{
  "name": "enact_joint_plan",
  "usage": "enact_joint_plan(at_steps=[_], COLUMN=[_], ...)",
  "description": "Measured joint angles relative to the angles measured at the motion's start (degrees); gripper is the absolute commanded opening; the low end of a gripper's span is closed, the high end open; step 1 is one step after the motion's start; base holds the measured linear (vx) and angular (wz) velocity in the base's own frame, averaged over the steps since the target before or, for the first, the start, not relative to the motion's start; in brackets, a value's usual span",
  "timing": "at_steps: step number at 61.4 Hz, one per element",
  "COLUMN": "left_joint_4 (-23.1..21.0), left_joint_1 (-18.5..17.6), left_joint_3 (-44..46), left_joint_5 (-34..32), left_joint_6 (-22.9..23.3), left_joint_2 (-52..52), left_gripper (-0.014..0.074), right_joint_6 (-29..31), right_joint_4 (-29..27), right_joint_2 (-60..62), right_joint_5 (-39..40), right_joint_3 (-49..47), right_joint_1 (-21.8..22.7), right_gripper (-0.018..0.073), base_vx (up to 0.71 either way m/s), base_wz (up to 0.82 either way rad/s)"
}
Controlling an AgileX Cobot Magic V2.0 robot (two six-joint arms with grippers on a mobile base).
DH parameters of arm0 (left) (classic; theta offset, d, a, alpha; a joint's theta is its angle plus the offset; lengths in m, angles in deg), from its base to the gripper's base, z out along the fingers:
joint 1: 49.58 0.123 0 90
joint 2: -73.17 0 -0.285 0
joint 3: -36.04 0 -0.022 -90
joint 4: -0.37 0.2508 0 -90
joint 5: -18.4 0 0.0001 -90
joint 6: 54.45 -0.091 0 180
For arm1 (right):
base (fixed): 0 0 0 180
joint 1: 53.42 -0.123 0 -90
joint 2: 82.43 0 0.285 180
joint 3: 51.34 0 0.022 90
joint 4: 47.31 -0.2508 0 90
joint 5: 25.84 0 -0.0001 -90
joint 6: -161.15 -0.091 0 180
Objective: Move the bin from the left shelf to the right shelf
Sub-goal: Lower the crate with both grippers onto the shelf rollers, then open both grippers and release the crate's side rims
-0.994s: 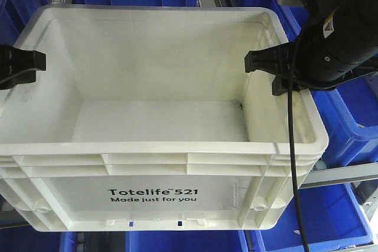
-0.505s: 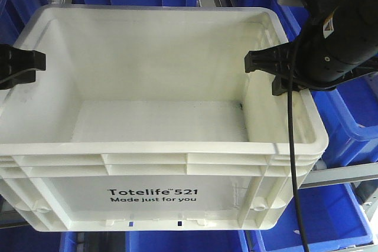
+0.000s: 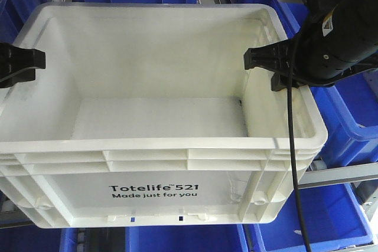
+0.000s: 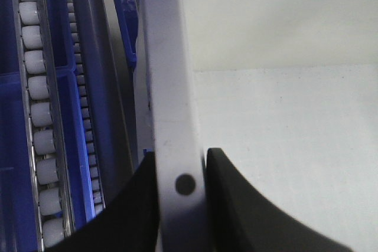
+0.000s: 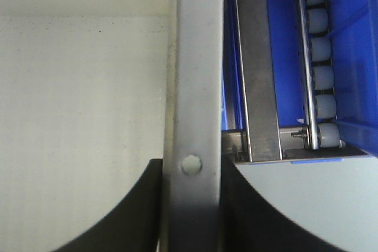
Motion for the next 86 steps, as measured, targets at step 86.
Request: enact_joint_plan(at_steps=[86], left_joint_4=[1.48], left_joint_1=[0.06], left_joint_3=[-0.38], left_joint_5=[-18.16], left_joint_6=[-0.06], left_joint_2=[-16.26], left_gripper=[0.0038], right_joint_6=[-9.59], right_joint_4=[24.58], right_joint_2=[-16.16], right_joint_5=[21.43], right_joint_3=[0.00], right_joint_1=[0.11], right_gripper=[-0.0008], base_vx=[0.00], base_wz=[0.00])
